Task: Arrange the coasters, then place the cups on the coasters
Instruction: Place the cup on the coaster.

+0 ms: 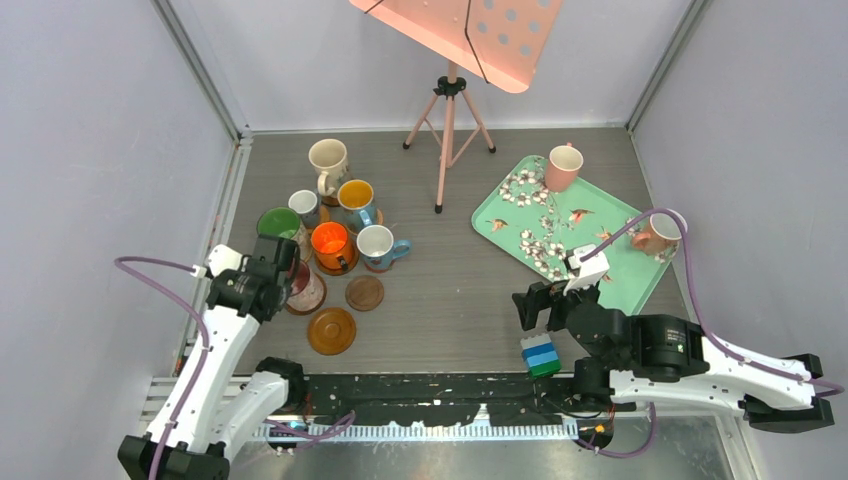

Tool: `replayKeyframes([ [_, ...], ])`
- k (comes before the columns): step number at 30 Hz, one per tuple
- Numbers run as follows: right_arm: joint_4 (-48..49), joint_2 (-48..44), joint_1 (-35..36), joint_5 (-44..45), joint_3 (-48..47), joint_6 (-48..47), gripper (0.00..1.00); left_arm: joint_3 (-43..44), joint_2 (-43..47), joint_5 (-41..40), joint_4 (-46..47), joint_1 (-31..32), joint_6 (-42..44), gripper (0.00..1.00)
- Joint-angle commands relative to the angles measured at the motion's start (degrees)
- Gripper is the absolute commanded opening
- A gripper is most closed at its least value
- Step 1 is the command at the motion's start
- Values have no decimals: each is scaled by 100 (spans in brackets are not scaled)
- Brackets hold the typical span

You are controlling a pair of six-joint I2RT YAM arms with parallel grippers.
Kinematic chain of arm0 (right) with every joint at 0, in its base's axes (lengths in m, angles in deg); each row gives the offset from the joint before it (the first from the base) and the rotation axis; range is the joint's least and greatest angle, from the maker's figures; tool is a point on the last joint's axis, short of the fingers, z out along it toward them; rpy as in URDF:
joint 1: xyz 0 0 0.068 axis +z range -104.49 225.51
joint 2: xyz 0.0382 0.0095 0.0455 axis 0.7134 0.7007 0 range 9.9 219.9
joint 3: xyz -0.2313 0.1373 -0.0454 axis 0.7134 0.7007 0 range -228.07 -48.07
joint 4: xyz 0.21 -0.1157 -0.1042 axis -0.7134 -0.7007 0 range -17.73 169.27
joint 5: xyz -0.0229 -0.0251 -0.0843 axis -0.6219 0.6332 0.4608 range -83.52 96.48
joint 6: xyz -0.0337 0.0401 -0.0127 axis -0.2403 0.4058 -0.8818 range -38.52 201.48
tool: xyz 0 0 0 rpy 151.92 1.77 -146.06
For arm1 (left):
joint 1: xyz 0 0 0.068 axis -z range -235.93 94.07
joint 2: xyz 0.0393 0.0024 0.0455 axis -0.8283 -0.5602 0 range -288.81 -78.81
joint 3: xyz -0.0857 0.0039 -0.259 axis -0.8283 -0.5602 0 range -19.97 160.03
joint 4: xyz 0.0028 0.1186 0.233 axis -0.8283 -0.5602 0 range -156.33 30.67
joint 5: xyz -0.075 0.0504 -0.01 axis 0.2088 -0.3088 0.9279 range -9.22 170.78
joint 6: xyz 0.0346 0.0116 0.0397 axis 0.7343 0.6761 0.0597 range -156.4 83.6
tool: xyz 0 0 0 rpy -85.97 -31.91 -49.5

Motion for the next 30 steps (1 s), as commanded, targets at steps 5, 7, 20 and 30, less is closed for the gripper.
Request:
replayKeyframes([
  [5, 16, -62, 9, 273, -76, 169, 95, 177, -151, -564, 692, -84, -4, 0],
  [7, 6, -75, 9, 297, -73, 158, 95, 189, -189, -631, 670, -82, 6, 0],
  [20, -108, -215, 9, 402, -83, 125, 95, -22, -418, -670, 984, -84, 86, 0],
  [30, -118, -309, 14, 438, -38, 129, 95, -29, -557, -750, 981, -84, 191, 0],
])
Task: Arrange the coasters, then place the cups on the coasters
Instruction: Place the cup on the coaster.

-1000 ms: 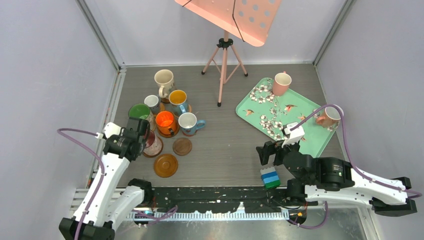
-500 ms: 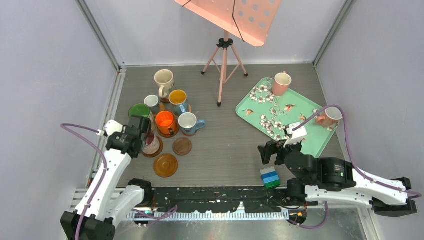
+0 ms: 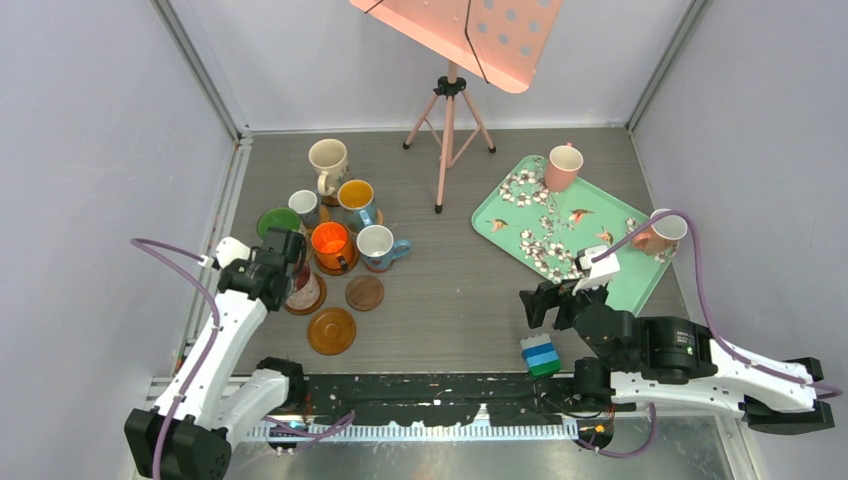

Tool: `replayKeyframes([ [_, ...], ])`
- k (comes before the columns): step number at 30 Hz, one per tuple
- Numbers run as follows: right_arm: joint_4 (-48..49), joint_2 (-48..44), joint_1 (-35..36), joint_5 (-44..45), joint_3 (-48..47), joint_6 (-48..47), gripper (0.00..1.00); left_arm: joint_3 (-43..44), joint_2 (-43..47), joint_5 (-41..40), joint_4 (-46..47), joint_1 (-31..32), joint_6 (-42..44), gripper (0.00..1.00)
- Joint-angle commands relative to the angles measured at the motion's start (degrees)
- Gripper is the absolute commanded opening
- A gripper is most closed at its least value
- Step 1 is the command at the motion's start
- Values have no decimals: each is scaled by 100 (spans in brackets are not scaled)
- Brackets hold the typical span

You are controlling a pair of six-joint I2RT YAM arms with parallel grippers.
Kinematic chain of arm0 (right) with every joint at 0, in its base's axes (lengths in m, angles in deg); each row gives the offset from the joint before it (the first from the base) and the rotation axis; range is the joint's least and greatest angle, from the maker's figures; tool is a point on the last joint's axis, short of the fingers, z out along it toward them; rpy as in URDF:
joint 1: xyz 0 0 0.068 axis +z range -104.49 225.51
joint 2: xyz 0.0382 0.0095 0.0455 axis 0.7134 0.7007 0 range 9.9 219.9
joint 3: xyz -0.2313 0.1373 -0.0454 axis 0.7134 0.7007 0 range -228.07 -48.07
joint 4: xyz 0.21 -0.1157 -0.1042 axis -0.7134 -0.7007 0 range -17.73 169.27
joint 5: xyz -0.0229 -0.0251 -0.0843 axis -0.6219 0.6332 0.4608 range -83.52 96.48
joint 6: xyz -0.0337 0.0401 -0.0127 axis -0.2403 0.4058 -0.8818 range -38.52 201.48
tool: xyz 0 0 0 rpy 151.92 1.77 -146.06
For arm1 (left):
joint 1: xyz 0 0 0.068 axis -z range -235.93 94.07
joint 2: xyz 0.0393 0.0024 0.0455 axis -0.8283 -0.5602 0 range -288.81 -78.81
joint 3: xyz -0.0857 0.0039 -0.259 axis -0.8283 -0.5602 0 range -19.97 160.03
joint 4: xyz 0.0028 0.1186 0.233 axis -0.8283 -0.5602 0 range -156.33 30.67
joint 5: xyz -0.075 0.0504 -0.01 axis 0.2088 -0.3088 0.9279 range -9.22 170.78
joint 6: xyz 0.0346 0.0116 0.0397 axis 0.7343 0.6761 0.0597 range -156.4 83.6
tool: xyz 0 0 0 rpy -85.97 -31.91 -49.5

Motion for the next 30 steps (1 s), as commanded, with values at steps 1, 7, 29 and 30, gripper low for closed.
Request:
replayKeyframes([
  [1, 33, -55, 11, 226, -39, 133, 95, 78, 15, -442, 503, -43, -18, 0],
  [7, 33, -56, 9, 216, -47, 102, 95, 26, -39, -441, 600, -43, 14, 3],
  [29, 33, -115, 9, 195, -73, 28, 95, 2, -140, -390, 644, -43, 188, 29],
  [30, 37, -106, 9, 192, -75, 33, 95, 37, -116, -367, 561, -43, 170, 30],
])
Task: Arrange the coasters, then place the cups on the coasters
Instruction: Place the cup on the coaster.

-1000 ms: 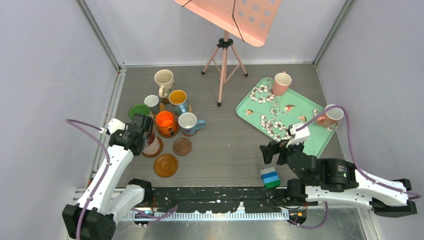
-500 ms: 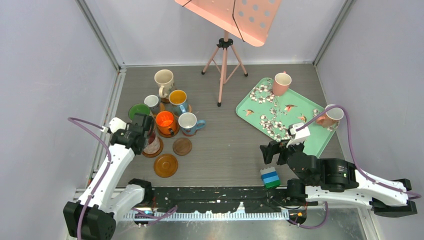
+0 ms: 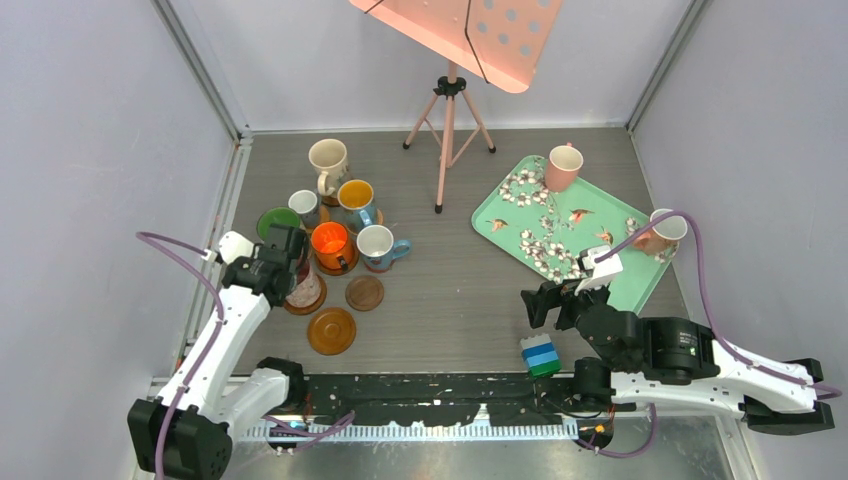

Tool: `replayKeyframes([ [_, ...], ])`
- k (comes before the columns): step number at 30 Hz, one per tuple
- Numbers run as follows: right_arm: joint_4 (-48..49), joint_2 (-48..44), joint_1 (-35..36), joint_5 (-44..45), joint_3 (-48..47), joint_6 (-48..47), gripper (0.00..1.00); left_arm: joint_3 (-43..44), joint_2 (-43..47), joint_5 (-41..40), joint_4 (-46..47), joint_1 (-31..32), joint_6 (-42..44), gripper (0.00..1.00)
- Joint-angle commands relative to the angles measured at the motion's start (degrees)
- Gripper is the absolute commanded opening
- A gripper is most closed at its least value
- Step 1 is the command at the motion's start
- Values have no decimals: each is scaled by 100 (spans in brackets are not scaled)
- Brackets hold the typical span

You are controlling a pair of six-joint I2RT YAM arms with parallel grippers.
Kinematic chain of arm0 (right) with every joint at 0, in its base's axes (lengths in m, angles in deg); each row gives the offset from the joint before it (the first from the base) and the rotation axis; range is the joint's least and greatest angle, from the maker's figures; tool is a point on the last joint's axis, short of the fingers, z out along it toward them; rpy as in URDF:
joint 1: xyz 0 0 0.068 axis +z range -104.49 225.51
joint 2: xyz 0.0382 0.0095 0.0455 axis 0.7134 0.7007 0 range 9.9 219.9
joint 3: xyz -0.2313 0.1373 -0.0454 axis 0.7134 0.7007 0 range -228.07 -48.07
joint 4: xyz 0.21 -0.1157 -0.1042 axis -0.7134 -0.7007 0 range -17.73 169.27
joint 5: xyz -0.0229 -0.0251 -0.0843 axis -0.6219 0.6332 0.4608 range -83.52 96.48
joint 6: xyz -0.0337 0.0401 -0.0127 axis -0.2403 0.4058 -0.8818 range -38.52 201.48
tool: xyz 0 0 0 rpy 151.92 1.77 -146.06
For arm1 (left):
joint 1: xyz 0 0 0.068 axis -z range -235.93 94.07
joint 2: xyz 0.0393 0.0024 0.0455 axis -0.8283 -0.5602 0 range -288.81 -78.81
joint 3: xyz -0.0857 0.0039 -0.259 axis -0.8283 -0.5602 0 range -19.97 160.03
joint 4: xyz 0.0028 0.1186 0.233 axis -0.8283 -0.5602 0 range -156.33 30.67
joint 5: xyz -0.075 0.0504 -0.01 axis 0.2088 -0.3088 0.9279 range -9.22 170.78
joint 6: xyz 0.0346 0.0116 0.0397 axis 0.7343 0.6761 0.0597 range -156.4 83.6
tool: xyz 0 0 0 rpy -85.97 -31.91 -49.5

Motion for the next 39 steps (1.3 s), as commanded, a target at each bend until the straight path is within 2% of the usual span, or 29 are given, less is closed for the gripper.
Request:
replayKeyframes([
  [1, 69, -6, 9, 176, -64, 40, 95, 192, 132, -177, -69, -25, -108, 31],
  [10, 230, 229, 9, 234, -99, 153, 95, 659, 835, -312, -994, -25, -267, 33],
  [14, 242, 510, 9, 288, -250, 243, 95, 780, 1259, -182, -720, -25, 414, 41],
  [16, 322, 684, 9, 276, -310, 28, 95, 750, 1527, 142, -193, -25, 1323, 51],
  [17, 359, 829, 9, 330, -339, -58, 95, 716, 1677, 346, 32, -25, 1633, 60],
  [18, 365, 910, 9, 393, -433, -196, 95, 689, 1807, 525, 198, -25, 1823, 72],
  [19, 358, 1076, 9, 566, -492, -267, 95, 639, 1940, 697, 329, -25, 1943, 91],
  [20, 348, 1237, -15, 665, -607, -378, 95, 589, 2126, 856, 485, -25, 2036, 98],
  [23, 388, 1544, -269, 1034, -855, -640, 95, 382, 2542, 1819, 1075, -24, 2664, 99],
  [25, 663, 1734, -770, 775, -962, -1085, 95, 206, 2815, 2430, 1479, -25, 3041, 99],
  [26, 967, 1821, -1260, 559, -966, -1448, 95, 107, 2946, 2758, 1691, -25, 3210, 99],
  [29, 1496, 1977, -2435, -793, -924, -2039, 95, -166, 3209, 3566, 2102, -25, 3671, 99],
  [30, 1707, 2092, -2975, -1267, -915, -2099, 96, -237, 3257, 3793, 2157, -25, 3807, 99],
  [33, 2073, 2512, -3973, -1970, -926, -2242, 98, -380, 3330, 4797, 2128, -25, 4320, 99],
  [35, 2490, 2856, -4945, -2523, -858, -2227, 99, -487, 3394, 5210, 2085, -21, 4536, 99],
  [37, 2977, 3281, -5622, -3052, -859, -2078, 95, -577, 3495, 5310, 1975, -25, 4769, 99],
  [39, 3452, 3787, -6198, -3489, -1022, -1838, 82, -524, 3601, 5113, 1656, -23, 5092, 99],
])
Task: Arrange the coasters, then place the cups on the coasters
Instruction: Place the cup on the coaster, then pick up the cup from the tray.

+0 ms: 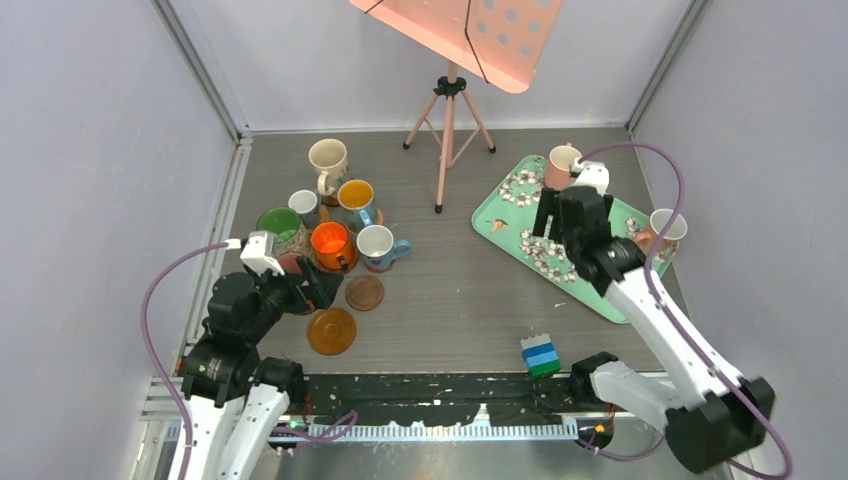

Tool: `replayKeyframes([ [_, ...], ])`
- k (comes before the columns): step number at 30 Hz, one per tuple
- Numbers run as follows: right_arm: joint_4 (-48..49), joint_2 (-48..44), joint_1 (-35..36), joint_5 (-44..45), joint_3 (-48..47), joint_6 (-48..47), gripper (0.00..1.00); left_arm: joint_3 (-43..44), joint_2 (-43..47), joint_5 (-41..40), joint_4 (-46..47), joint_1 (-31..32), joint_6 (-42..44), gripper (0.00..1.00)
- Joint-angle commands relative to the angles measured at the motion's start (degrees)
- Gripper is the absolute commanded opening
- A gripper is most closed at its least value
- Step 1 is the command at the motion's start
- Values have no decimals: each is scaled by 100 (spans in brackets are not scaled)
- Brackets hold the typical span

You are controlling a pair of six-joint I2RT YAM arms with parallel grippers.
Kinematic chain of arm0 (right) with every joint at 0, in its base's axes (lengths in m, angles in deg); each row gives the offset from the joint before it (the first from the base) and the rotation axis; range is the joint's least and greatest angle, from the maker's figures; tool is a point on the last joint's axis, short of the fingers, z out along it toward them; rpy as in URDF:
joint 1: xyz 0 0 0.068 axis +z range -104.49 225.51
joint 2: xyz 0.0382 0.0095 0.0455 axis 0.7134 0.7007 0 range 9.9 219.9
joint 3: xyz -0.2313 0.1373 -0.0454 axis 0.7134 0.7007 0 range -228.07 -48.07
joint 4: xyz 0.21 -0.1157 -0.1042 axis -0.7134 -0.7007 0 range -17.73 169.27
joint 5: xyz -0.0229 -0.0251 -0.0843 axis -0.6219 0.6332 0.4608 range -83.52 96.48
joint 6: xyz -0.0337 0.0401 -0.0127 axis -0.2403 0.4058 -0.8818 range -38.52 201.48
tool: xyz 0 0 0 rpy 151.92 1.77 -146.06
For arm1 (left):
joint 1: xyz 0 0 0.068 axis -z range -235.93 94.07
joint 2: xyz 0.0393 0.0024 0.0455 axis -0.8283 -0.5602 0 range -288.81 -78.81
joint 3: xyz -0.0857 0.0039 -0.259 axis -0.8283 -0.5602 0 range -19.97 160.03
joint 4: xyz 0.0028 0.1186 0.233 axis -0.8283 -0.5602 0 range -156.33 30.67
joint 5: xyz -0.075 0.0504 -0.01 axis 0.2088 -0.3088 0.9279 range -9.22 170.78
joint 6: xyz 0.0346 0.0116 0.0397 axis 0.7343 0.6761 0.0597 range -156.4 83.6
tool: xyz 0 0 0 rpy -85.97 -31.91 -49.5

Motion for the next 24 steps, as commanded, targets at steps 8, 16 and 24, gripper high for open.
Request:
replayKeyframes([
  [8, 1876, 2744, -2450, -2116, -1523, 1305, 54, 23, 674, -967, -597, 91, 1423, 99],
  [16, 1574, 3942, -3039, -1875, -2669, 2123, 61, -74, 719, -1129, -593, 91, 1314, 99],
  [24, 1499, 4795, -3157, -2000, -3428, 2283, 60, -94, 740, -1203, -610, 91, 1319, 99],
])
